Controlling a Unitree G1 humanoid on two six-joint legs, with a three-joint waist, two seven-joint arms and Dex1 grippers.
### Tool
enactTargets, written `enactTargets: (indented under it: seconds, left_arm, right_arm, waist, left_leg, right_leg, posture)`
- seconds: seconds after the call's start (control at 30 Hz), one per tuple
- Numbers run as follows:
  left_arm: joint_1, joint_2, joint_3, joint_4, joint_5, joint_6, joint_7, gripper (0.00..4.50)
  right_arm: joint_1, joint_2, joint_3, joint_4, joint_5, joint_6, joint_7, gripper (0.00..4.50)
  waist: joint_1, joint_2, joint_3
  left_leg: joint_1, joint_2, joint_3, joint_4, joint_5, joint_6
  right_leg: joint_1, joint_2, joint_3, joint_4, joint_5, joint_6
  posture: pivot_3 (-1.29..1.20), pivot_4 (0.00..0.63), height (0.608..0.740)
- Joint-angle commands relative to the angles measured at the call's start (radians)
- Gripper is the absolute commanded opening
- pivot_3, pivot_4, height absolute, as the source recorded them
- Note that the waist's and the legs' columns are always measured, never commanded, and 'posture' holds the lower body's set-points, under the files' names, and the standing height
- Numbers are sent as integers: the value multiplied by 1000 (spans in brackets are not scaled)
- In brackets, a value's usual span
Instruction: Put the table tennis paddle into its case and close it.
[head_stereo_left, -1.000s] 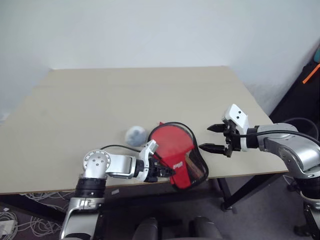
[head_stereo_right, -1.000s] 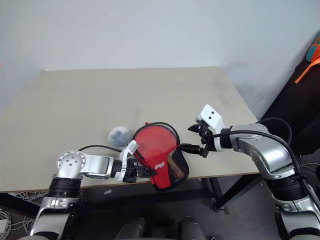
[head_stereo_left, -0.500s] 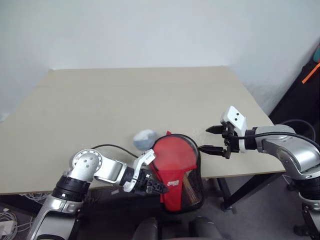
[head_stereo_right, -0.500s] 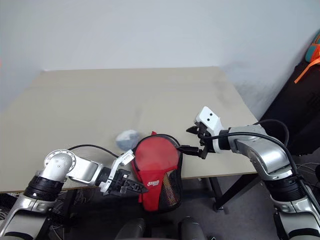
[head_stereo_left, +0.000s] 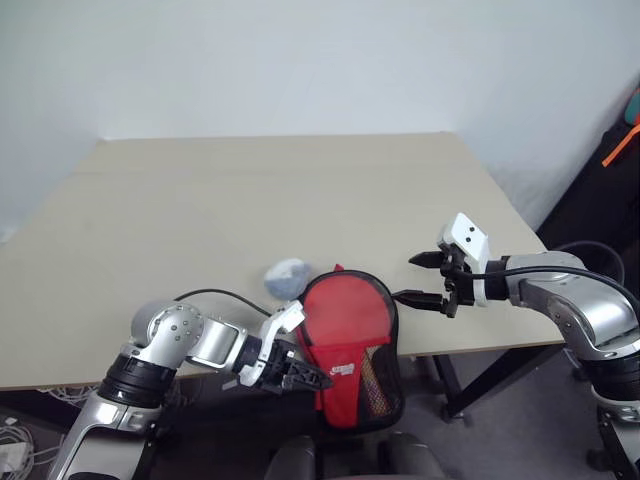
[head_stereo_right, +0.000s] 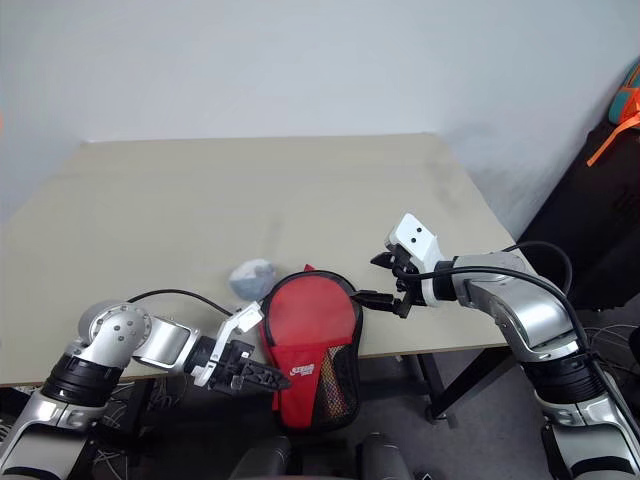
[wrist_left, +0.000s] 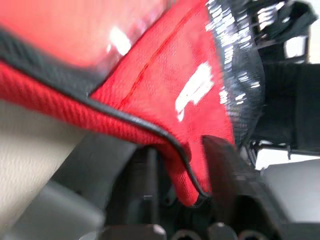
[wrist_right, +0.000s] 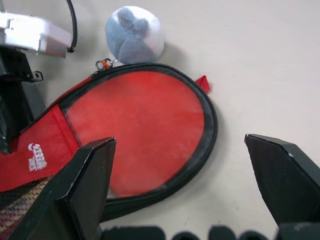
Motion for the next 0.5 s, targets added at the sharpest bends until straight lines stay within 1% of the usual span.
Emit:
enactTargets:
  seconds: [0.03, 0.17, 0.2, 0.27, 0.37, 0.43, 0.5]
  left_arm:
    - [-34, 38, 80, -46, -29, 19, -45, 2862]
    - [-21, 117, 130, -132, -50, 18, -70, 4236]
    - [-19, 132, 148, -157, -44, 7, -79, 4482]
    - [-23, 146, 212, -198, -48, -50, -110, 4482]
    - [-16, 192, 232, -256, 70, -223, -172, 4482]
    - [-51, 190, 264, -210, 85, -280, -205, 4482]
    - [-100, 168, 273, -140, 174, -416, -215, 4482]
  right_arm:
    - [-15, 2, -17, -2, -6, -20, 3, 4500]
    - [-16, 3, -17, 3, -8, -23, 4, 4500]
    - [-17, 4, -17, 3, -7, -23, 4, 4500]
    - [-17, 7, -18, 2, -5, -22, 4, 4500]
    - [-19, 16, -16, 3, -3, -21, 0, 4500]
    - [-38, 54, -19, 23, -19, -24, -42, 4500]
    - [-79, 122, -23, 70, -35, -5, -110, 4500]
  waist:
    - [-1, 0, 0]
    - [-3, 0, 0]
    - [-4, 0, 1]
    - [-4, 0, 1]
    - [-4, 0, 1]
    - [-4, 1, 1]
    - [-4, 0, 1]
  left_leg:
    - [0, 0, 0, 0, 0, 0]
    - [0, 0, 0, 0, 0, 0]
    - [0, 1, 0, 0, 0, 0]
    - [0, 1, 1, 0, 0, 0]
    - [0, 1, 1, 0, 0, 0]
    - [1, 1, 2, -1, 0, 0]
    - [2, 2, 2, 0, 0, -1]
  right_leg:
    - [0, 0, 0, 0, 0, 0]
    - [0, 0, 0, 0, 0, 0]
    - [0, 0, 0, 0, 0, 0]
    - [0, 0, 0, 0, 0, 0]
    - [0, 0, 0, 0, 0, 0]
    - [0, 0, 0, 0, 0, 0]
    - [0, 0, 0, 0, 0, -1]
  posture:
    - [0, 0, 739]
    - [0, 0, 739]
    - [0, 0, 739]
    - [0, 0, 739]
    - [0, 0, 739]
    - [0, 0, 739]
    - [0, 0, 739]
